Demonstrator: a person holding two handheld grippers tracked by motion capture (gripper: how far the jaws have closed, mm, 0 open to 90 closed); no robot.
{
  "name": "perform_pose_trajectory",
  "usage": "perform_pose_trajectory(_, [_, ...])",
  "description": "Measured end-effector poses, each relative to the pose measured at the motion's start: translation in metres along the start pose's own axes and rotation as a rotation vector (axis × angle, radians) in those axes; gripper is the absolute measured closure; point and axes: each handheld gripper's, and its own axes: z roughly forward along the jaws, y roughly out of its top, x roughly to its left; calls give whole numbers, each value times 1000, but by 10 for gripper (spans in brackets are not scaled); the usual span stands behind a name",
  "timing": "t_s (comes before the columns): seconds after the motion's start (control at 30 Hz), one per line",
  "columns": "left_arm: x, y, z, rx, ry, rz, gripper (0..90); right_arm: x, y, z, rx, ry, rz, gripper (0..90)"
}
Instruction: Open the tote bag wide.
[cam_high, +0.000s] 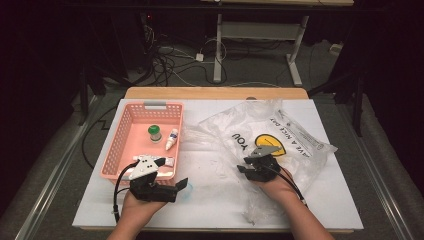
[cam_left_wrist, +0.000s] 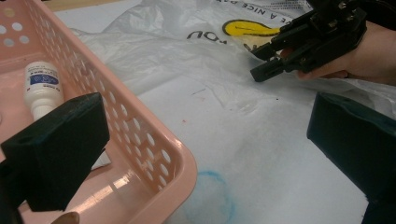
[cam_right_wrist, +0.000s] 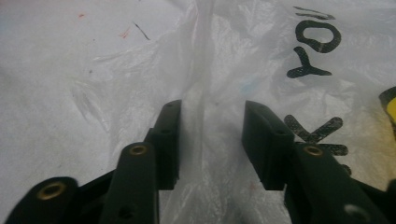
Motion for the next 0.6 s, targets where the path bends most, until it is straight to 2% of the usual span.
perform_pose_trajectory(0.13, [1,0,-1,-1,0,-2,0,-4,-1,-1,-10,2,15,751])
perform_pose_trajectory(0.33, [2,0,-1,-1,2,-4,0,-6,-1,-2,-13,-9,19,882])
perform_pose_trajectory(0.6, [3,0,-2,-5,2,-5,0,-10,1,-11,-75,-9,49,900])
